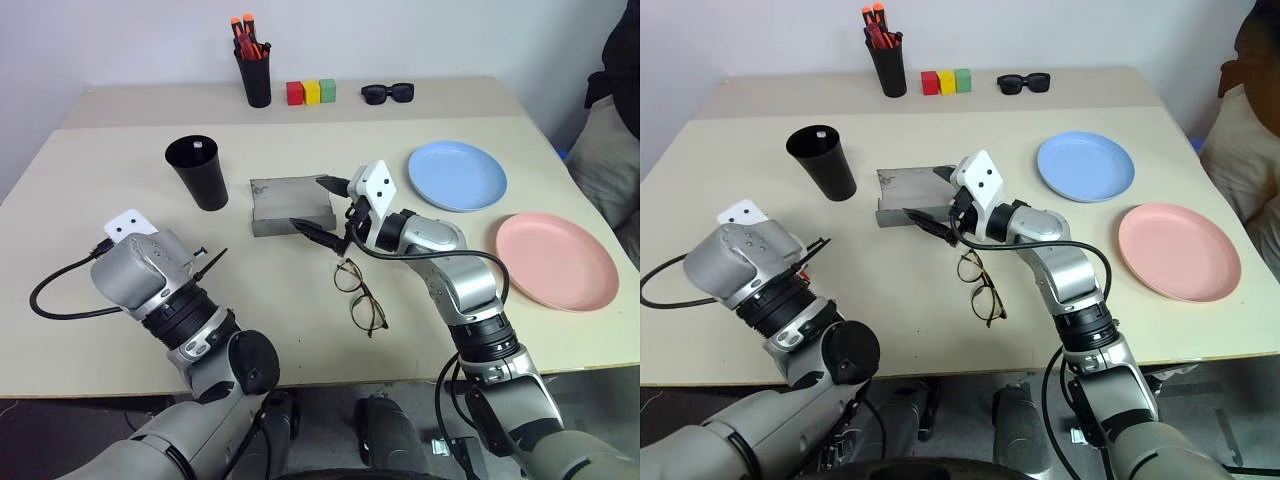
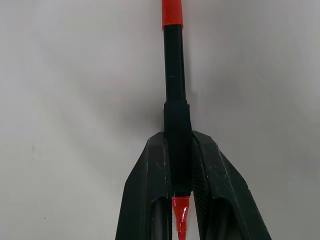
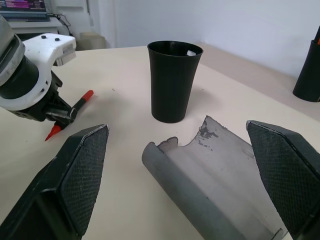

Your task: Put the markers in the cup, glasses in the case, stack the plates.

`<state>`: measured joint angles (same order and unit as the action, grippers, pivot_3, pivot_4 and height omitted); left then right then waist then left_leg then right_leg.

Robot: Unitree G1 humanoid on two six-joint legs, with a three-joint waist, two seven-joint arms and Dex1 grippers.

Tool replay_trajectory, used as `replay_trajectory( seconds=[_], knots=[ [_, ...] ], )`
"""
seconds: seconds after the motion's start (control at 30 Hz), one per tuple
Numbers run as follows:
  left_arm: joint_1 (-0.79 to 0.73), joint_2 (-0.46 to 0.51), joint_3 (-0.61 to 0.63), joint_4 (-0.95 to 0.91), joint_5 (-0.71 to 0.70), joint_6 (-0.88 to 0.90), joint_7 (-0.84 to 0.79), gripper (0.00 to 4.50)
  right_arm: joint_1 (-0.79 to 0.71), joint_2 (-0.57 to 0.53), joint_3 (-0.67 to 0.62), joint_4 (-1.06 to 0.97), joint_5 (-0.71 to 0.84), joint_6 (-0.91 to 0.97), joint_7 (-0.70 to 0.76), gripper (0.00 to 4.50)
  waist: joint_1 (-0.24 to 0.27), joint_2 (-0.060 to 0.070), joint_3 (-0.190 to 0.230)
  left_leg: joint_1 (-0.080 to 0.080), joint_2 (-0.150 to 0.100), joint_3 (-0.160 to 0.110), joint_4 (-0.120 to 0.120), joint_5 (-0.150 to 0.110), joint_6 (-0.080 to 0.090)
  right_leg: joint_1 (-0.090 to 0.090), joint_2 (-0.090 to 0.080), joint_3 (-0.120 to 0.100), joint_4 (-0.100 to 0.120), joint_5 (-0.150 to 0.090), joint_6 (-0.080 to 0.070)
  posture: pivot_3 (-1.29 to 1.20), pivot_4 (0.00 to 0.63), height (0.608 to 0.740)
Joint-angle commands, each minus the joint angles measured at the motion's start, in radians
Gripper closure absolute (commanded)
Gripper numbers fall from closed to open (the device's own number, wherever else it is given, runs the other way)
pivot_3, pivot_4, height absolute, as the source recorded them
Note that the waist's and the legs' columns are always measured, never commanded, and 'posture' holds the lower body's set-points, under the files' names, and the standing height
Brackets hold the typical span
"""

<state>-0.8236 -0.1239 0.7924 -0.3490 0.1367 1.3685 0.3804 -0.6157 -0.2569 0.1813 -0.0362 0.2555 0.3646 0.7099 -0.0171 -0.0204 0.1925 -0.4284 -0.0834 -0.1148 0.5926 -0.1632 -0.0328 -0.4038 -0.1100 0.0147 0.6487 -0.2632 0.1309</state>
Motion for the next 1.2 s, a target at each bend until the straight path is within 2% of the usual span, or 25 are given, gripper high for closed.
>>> replay_trajectory(
  seconds=[0.03,0.13,0.33,0.5,0.87,1.1,1.2],
  knots=[
    [0.088,0.126,-0.207,-0.063,-0.057,-0.406,-0.179,4.47,-0.007,0.005,-0.011,-0.031,0.003,-0.015,-0.006,0.0,0.0,0.0,0.0,0.0,0.002,0.002,-0.001,0.0,-0.001,-0.001,0.0,0.0,0.0,0.0,-0.001,0.0,0.15,0.74],
    [0.098,0.164,-0.255,-0.024,-0.127,-0.624,-0.255,4.47,-0.014,0.012,-0.02,-0.016,0.006,-0.017,-0.015,0.0,0.007,0.0,0.0,0.0,0.005,0.003,0.0,0.001,-0.002,-0.001,0.003,0.001,-0.001,0.001,-0.002,0.0,0.15,0.74],
    [0.102,0.313,-0.444,0.232,-0.069,-0.995,-0.349,4.47,-0.017,0.023,-0.014,0.001,0.0,-0.03,-0.019,0.0,0.005,0.0,0.0,0.0,0.005,0.003,0.0,0.001,-0.001,0.001,0.004,0.0,-0.003,0.001,-0.002,0.0,0.15,0.74],
    [0.054,0.348,-0.53,0.484,-0.056,-1.193,-0.337,4.47,-0.013,0.028,-0.016,0.0,-0.003,-0.039,-0.029,0.0,0.005,0.0,0.0,0.0,0.006,0.003,0.0,0.002,0.001,0.0,0.006,0.001,-0.003,0.002,-0.003,0.0,0.15,0.74],
    [0.047,0.357,-0.584,0.683,-0.041,-1.357,-0.251,4.47,0.002,0.022,-0.024,-0.024,-0.002,-0.031,-0.054,0.0,0.003,0.0,0.0,0.0,0.007,0.002,0.0,0.002,0.001,-0.001,0.007,0.001,-0.002,0.002,-0.003,0.0,0.15,0.74],
    [0.058,0.363,-0.575,0.703,-0.054,-1.367,-0.218,4.47,-0.001,0.02,-0.023,-0.024,0.001,-0.028,-0.054,0.0,0.002,0.0,0.0,0.0,0.007,0.001,0.0,0.002,0.001,-0.001,0.007,0.001,-0.001,0.002,-0.003,0.0,0.15,0.74],
    [0.067,0.366,-0.579,0.696,-0.034,-1.356,-0.182,3.07,-0.005,0.021,-0.022,-0.02,0.002,-0.028,-0.051,0.0,0.003,0.0,0.0,0.0,0.007,0.001,0.0,0.002,0.001,-0.001,0.007,0.001,-0.001,0.002,-0.003,0.0,0.15,0.74]
  ],
)
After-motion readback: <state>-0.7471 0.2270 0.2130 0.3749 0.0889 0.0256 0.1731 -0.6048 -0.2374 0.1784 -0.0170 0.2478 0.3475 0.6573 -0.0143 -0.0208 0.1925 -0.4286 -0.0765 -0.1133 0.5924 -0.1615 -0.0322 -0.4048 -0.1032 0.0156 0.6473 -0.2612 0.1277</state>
